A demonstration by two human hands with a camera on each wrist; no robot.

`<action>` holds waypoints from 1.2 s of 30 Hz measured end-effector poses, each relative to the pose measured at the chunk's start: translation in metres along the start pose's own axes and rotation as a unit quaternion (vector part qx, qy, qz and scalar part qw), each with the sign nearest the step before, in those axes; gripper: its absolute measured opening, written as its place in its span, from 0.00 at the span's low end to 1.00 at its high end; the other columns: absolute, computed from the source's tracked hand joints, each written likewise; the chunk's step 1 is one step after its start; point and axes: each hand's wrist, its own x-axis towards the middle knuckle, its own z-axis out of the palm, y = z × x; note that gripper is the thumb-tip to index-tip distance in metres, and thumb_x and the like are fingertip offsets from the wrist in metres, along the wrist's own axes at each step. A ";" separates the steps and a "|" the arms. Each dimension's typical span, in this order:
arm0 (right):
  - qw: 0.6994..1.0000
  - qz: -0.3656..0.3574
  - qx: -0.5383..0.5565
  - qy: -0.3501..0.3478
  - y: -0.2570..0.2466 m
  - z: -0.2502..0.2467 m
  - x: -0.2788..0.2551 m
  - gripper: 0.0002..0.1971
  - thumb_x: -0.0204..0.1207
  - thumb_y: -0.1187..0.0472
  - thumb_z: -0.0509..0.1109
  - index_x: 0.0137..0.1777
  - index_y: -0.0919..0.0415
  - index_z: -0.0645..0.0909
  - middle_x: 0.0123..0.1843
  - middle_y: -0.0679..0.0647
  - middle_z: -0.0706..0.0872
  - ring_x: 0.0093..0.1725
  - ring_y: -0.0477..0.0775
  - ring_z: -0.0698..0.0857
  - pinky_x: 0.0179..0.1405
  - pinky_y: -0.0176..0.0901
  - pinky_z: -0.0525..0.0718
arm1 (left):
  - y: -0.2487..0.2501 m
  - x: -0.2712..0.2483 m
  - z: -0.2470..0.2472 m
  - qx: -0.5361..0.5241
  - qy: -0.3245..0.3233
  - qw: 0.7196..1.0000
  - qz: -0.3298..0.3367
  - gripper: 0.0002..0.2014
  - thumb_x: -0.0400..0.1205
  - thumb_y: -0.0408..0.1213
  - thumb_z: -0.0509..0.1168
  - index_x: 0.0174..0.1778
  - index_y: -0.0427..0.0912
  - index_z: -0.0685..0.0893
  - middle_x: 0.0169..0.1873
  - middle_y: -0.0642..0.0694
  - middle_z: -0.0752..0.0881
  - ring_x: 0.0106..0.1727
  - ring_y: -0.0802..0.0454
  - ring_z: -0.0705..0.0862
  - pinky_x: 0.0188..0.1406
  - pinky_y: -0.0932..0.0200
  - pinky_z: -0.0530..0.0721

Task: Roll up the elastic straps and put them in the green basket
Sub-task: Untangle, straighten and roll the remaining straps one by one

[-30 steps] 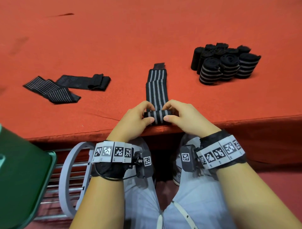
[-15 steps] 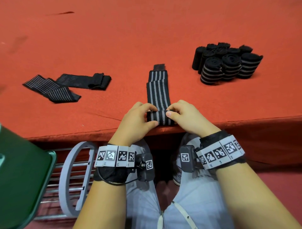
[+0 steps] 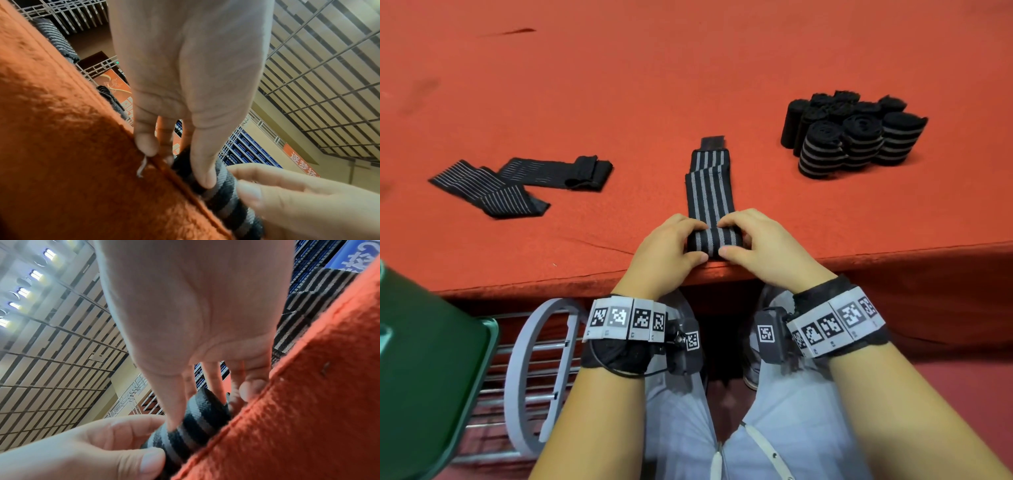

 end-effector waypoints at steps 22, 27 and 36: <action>0.998 0.020 0.023 -0.057 0.001 -0.019 -0.011 0.23 0.70 0.57 0.81 0.61 0.46 0.75 0.56 0.47 0.84 0.50 0.50 0.84 0.51 0.49 0.83 | 0.010 -0.011 -0.003 -0.121 -0.040 0.990 -0.060 0.11 0.82 0.41 0.70 0.58 0.52 0.80 0.45 0.48 0.87 0.46 0.51 0.86 0.51 0.52 0.82; 0.996 0.028 0.035 -0.081 0.004 -0.023 -0.013 0.19 0.73 0.55 0.79 0.61 0.45 0.79 0.52 0.46 0.87 0.47 0.48 0.85 0.52 0.50 0.85 | 0.010 -0.012 0.000 -0.102 -0.047 0.992 -0.053 0.10 0.83 0.41 0.69 0.58 0.47 0.81 0.50 0.51 0.81 0.49 0.50 0.83 0.57 0.48 0.82; 0.996 0.019 0.025 -0.080 0.011 -0.018 -0.008 0.16 0.78 0.53 0.75 0.65 0.49 0.82 0.59 0.45 0.79 0.55 0.41 0.78 0.60 0.41 0.75 | 0.012 -0.008 -0.002 -0.116 -0.041 0.991 -0.047 0.08 0.85 0.43 0.66 0.59 0.53 0.79 0.48 0.52 0.82 0.46 0.49 0.84 0.46 0.51 0.83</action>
